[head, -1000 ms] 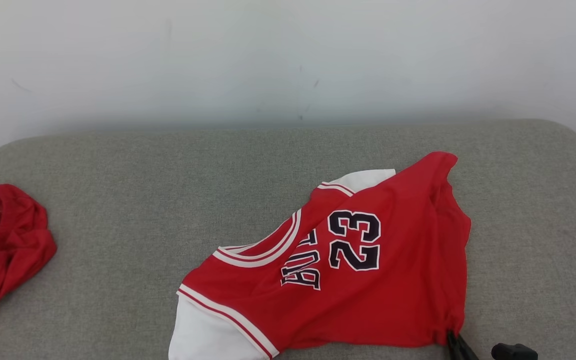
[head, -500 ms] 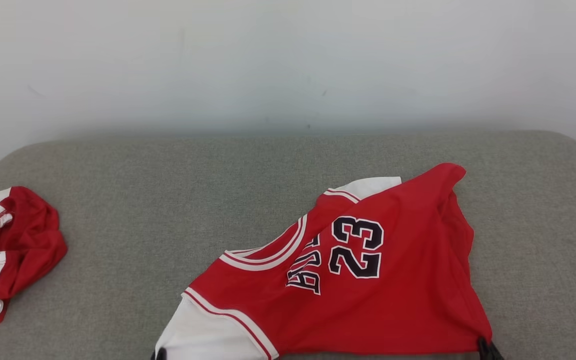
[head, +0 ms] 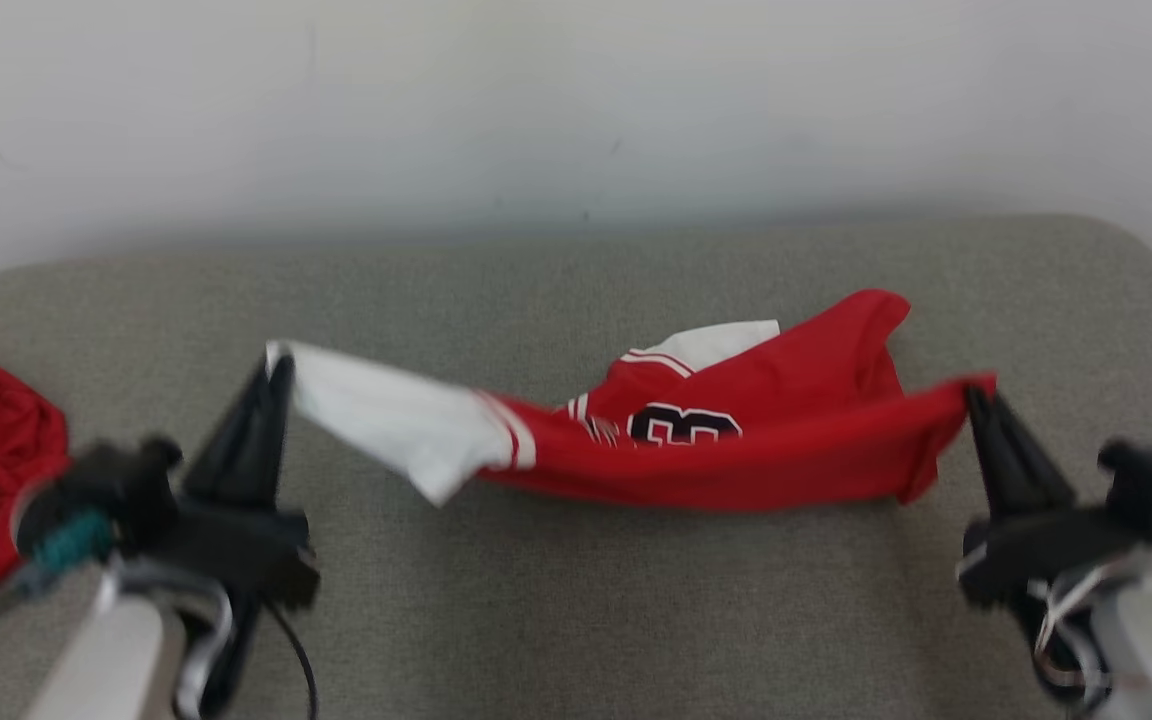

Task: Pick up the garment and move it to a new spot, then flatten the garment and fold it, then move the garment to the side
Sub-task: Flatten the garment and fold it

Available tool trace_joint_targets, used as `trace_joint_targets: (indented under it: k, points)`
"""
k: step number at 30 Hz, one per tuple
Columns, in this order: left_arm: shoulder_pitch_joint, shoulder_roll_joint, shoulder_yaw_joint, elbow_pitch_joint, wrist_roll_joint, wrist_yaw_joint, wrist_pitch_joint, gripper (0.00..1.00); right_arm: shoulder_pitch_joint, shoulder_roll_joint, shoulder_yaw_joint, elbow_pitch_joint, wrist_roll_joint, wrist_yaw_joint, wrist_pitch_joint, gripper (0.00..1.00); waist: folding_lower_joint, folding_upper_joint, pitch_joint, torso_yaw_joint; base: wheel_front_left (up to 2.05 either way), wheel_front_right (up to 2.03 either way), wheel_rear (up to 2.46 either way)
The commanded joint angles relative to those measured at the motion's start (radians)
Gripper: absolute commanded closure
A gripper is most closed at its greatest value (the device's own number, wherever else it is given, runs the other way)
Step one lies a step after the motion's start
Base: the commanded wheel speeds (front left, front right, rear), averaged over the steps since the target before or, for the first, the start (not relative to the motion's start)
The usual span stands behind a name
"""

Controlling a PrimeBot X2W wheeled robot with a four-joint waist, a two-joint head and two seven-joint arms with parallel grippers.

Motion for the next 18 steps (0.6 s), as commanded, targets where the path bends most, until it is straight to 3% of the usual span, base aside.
trace_joint_targets:
  k: [1,6,10,11,12,18]
  points:
    - [-0.049,0.018,-0.008,0.004,-0.009,0.001,0.015,1.00,-0.046,-0.011,0.008,0.006,0.015,0.001,0.008,1.00,-0.0001,0.0000,0.045,-0.013,0.00,0.00,0.00]
    - [-0.361,0.102,-0.082,0.054,-0.059,0.002,0.105,1.00,-0.341,-0.044,0.051,0.103,0.130,0.001,0.079,1.00,-0.0001,0.0000,0.164,-0.021,0.00,0.00,0.00]
    - [-0.647,0.136,-0.134,0.128,-0.100,0.002,0.157,1.00,-0.604,-0.067,0.076,0.194,0.206,0.001,0.133,1.00,-0.0001,0.0000,0.287,-0.017,0.00,0.00,0.00]
    - [-0.791,0.148,-0.192,0.170,-0.104,0.002,0.174,1.00,-0.737,-0.077,0.087,0.237,0.238,0.001,0.152,1.00,-0.0001,0.0000,0.343,-0.013,0.00,0.00,0.00]
    - [-1.411,0.119,-0.373,0.464,-0.146,0.002,0.154,1.00,-1.296,-0.084,0.086,0.482,0.284,0.001,0.174,1.00,-0.0001,0.0000,0.529,0.006,0.00,0.00,0.00]
    - [-1.621,0.102,-0.411,0.605,-0.155,0.002,0.115,1.00,-1.482,-0.069,0.091,0.598,0.259,0.001,0.145,1.00,-0.0001,0.0000,0.555,0.016,0.00,0.00,0.00]
